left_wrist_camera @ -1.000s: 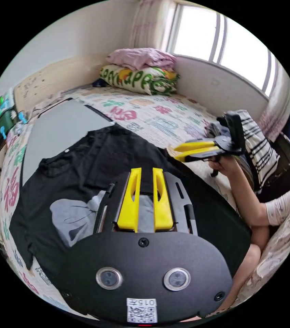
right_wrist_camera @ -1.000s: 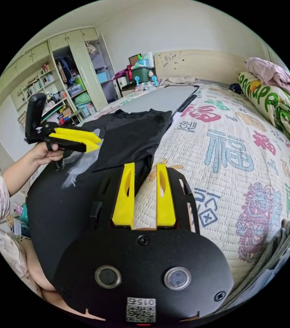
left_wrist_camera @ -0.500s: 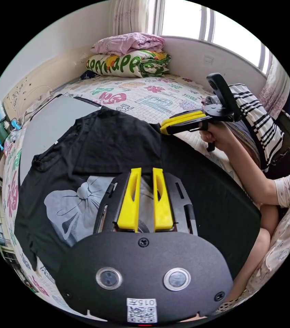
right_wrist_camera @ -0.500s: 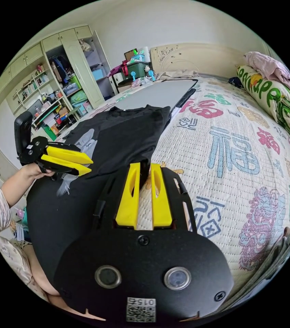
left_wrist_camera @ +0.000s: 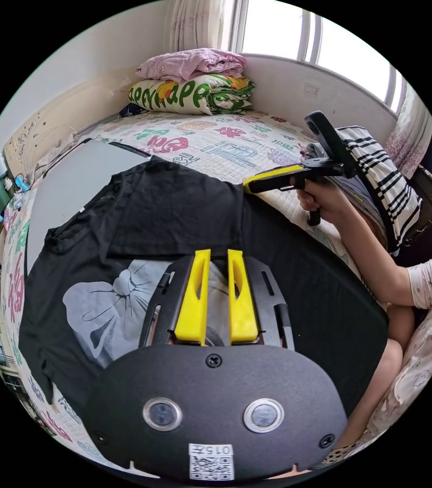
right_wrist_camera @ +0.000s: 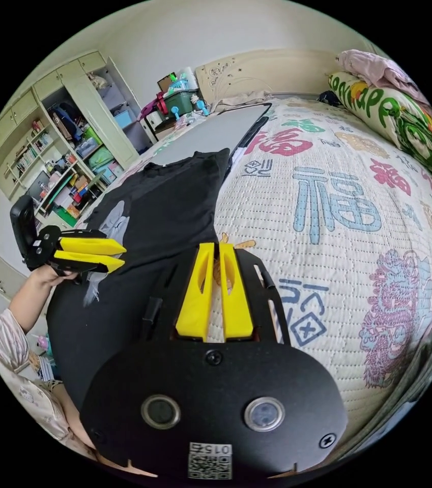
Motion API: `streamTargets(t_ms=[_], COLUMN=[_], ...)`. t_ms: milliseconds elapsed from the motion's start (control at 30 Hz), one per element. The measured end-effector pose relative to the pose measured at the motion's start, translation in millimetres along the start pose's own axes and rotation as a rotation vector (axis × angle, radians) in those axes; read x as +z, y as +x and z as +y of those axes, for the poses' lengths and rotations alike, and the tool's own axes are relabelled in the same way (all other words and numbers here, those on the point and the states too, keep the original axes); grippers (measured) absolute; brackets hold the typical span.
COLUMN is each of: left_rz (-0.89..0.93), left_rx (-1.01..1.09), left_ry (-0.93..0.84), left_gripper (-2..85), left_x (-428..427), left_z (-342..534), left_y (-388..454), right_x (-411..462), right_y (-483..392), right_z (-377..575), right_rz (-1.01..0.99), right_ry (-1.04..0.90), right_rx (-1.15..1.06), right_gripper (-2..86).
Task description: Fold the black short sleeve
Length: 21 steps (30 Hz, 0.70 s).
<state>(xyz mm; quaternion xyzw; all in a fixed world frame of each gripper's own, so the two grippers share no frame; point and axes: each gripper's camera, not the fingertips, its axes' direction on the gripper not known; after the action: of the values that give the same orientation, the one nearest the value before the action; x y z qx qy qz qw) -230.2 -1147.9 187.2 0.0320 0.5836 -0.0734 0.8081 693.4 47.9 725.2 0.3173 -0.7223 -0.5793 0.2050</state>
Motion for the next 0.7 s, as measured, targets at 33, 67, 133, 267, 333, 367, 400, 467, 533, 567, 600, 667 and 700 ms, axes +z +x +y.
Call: streamTargets(t_ms=[33,67,133,267,333,367,400,467,533,567,600,667,700], left_rz=[-0.003,-0.006,0.045,0.124,0.090,0.067,0.006,-0.109,-0.203,-0.206,-0.207,-0.142,-0.060], left_rx=[0.003,0.009,-0.014,-0.163,-0.405,-0.478,-0.632,-0.842,-1.069,-1.103,-1.149,-1.218,-1.254], left_ry=[0.000,-0.001,-0.006,0.258,0.431,0.461,0.506,0.559,0.627,0.648,0.674,0.674,0.674], left_gripper=[6.3,6.3,6.3,6.6,7.9,8.2,8.9,10.2,11.8,12.1,12.7,13.2,13.3], left_x=[4,12,23,-8,-37,-42,-51,-59,-56,-53,-41,-14,7], left_z=[6,19,47,134,228,256,313,402,511,533,571,614,637], left_y=[3,9,9,-26,-72,-83,-104,-129,-148,-151,-156,-167,-174], right_x=[0,-2,-9,-44,-49,-46,-43,-30,-18,-9,-4,19,25], right_y=[12,28,58,198,255,273,275,279,299,319,328,356,360], right_z=[-3,-6,-8,27,58,62,58,40,39,44,47,49,47], right_rz=[0.015,0.011,-0.069,-0.562,-0.731,-0.732,-0.698,-0.507,-0.481,-0.506,-0.520,-0.514,-0.495], right_ry=[-0.007,-0.005,0.015,0.371,0.633,0.669,0.641,0.528,0.515,0.541,0.556,0.551,0.532], right_rx=[-0.008,-0.009,-0.010,0.213,0.332,0.338,0.323,0.265,0.277,0.306,0.322,0.344,0.343], right_gripper=[2.8,3.2,3.4,2.4,2.7,3.4,3.9,5.8,5.8,5.8,5.8,5.9,5.9])
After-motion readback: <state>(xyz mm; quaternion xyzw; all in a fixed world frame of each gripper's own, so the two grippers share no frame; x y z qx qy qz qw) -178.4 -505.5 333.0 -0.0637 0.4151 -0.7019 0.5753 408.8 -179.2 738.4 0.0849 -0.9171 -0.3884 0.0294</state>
